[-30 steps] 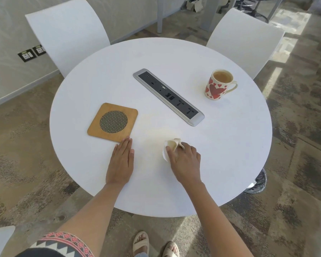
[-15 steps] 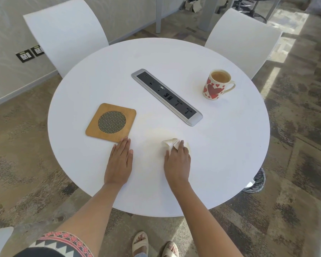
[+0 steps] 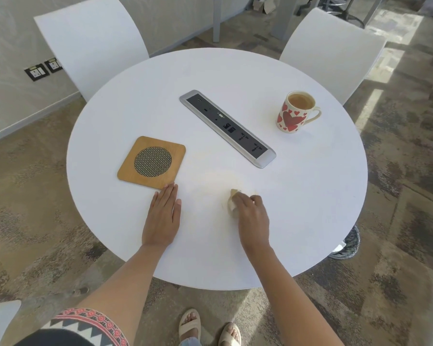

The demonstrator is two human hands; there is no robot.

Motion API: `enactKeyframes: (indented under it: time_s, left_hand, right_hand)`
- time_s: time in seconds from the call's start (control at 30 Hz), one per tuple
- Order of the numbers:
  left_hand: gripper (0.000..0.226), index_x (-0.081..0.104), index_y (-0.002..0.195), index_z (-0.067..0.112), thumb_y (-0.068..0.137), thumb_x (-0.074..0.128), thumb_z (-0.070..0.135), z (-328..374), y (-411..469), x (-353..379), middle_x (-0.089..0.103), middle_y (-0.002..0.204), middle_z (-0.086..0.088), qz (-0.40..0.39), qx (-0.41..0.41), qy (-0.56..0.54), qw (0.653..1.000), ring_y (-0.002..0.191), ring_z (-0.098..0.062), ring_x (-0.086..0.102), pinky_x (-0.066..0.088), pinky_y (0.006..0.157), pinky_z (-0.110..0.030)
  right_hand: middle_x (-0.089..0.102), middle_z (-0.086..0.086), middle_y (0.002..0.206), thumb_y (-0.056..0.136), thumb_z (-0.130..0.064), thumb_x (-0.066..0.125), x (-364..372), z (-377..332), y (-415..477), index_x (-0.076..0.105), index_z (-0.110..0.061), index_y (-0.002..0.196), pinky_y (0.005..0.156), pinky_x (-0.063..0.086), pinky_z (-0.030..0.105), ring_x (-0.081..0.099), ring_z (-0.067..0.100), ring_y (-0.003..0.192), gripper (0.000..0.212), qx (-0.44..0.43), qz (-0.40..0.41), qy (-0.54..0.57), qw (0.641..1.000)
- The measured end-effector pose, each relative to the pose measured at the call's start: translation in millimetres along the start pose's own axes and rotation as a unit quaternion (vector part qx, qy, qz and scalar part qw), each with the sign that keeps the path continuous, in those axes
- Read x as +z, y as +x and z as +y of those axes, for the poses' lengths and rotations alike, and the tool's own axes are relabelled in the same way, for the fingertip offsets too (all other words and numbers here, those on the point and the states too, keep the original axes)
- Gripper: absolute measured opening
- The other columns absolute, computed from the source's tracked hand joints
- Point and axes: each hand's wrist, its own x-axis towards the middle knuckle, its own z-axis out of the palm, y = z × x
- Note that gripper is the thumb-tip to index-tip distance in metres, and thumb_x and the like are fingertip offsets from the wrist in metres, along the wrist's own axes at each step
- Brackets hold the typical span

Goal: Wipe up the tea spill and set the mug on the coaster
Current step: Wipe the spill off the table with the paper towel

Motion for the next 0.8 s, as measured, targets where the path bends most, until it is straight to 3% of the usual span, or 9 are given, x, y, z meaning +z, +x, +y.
enactKeyframes:
  time_s: [0.07, 0.13, 0.2, 0.3, 0.37, 0.47, 0.6, 0.67, 0.8]
  left_hand:
    - [0.054, 0.032, 0.144, 0.007, 0.096, 0.019, 0.029, 0, 0, 0, 0.029, 0.153, -0.003, 0.0, 0.0, -0.001, 1.0, 0.143, -0.014, 0.022, 0.007, 0.119, -0.03]
    - [0.055, 0.031, 0.144, 0.007, 0.095, 0.019, 0.029, 0, 0, 0, 0.029, 0.154, -0.003, 0.0, 0.0, 0.0, 1.0, 0.143, -0.014, 0.021, 0.007, 0.119, -0.03]
    - [0.055, 0.031, 0.144, 0.008, 0.095, 0.019, 0.03, -1, 0, 1, 0.029, 0.154, -0.003, -0.001, 0.0, 0.002, 1.0, 0.144, -0.013, 0.021, 0.007, 0.119, -0.029]
    - [0.055, 0.031, 0.144, 0.008, 0.096, 0.019, 0.029, -1, 1, 1, 0.029, 0.154, -0.003, -0.003, 0.0, 0.003, 1.0, 0.144, -0.013, 0.02, 0.006, 0.119, -0.029]
    - [0.055, 0.031, 0.144, 0.008, 0.096, 0.018, 0.029, -2, 1, 1, 0.029, 0.154, -0.003, -0.002, 0.002, 0.002, 1.0, 0.143, -0.013, 0.02, 0.007, 0.119, -0.029]
    - [0.055, 0.03, 0.145, 0.009, 0.096, 0.017, 0.031, -3, 0, 2, 0.028, 0.154, -0.001, -0.004, -0.003, -0.004, 1.0, 0.144, -0.011, 0.019, 0.007, 0.119, -0.029]
    - [0.054, 0.031, 0.144, 0.008, 0.096, 0.018, 0.03, -3, 1, 2, 0.029, 0.154, -0.002, 0.0, -0.002, -0.012, 1.0, 0.143, -0.011, 0.02, 0.01, 0.12, -0.032]
    - [0.053, 0.031, 0.144, 0.009, 0.097, 0.019, 0.028, -3, 1, 2, 0.029, 0.154, -0.001, 0.001, -0.002, -0.019, 1.0, 0.143, -0.011, 0.02, 0.01, 0.12, -0.032]
    - [0.045, 0.03, 0.145, 0.01, 0.101, 0.026, 0.02, -4, 2, 2, 0.028, 0.154, 0.0, 0.009, -0.001, -0.029, 1.0, 0.141, -0.005, 0.017, 0.007, 0.119, -0.028]
  right_hand:
    - [0.069, 0.011, 0.111, 0.063, 0.018, 0.066, 4, -5, -12, 0.069, 0.0, 0.101, 0.061, 0.056, 0.032, 0.06, 0.034, 0.08, 0.043, -0.009, -0.025, -0.017, 1.0]
    - [0.063, 0.012, 0.123, 0.076, 0.001, 0.064, 7, -10, -20, 0.068, -0.002, 0.104, 0.075, 0.054, 0.034, 0.057, 0.036, 0.089, 0.028, -0.003, -0.055, -0.015, 0.998]
    - [0.066, 0.008, 0.118, 0.082, -0.014, 0.068, 6, -9, -21, 0.072, -0.006, 0.095, 0.075, 0.054, 0.036, 0.059, 0.036, 0.089, 0.016, -0.011, -0.052, -0.015, 0.998]
    - [0.071, 0.001, 0.109, 0.076, -0.013, 0.076, -1, 1, -11, 0.075, -0.015, 0.078, 0.079, 0.05, 0.04, 0.063, 0.034, 0.088, 0.003, -0.01, -0.032, -0.03, 0.999]
    - [0.069, 0.004, 0.113, 0.078, -0.008, 0.072, -1, 5, -4, 0.075, -0.013, 0.077, 0.083, 0.049, 0.04, 0.059, 0.035, 0.098, 0.005, 0.042, -0.045, 0.014, 0.998]
    - [0.07, 0.006, 0.108, 0.083, -0.001, 0.065, 5, -2, -6, 0.071, -0.007, 0.084, 0.073, 0.051, 0.037, 0.057, 0.035, 0.097, 0.008, 0.066, -0.045, 0.069, 0.994]
    - [0.071, 0.001, 0.108, 0.081, 0.001, 0.067, 11, -19, -20, 0.066, -0.011, 0.115, 0.07, 0.054, 0.031, 0.06, 0.026, 0.093, 0.035, -0.089, -0.082, 0.099, 0.988]
    - [0.07, 0.001, 0.112, 0.079, 0.002, 0.07, 14, -15, -17, 0.066, -0.011, 0.116, 0.071, 0.055, 0.026, 0.062, 0.024, 0.094, 0.04, -0.168, -0.1, 0.085, 0.977]
    - [0.063, 0.004, 0.125, 0.092, -0.005, 0.054, 25, 11, 32, 0.062, -0.011, 0.123, 0.086, 0.046, 0.025, 0.055, 0.026, 0.105, 0.033, -0.044, -0.072, 0.084, 0.993]
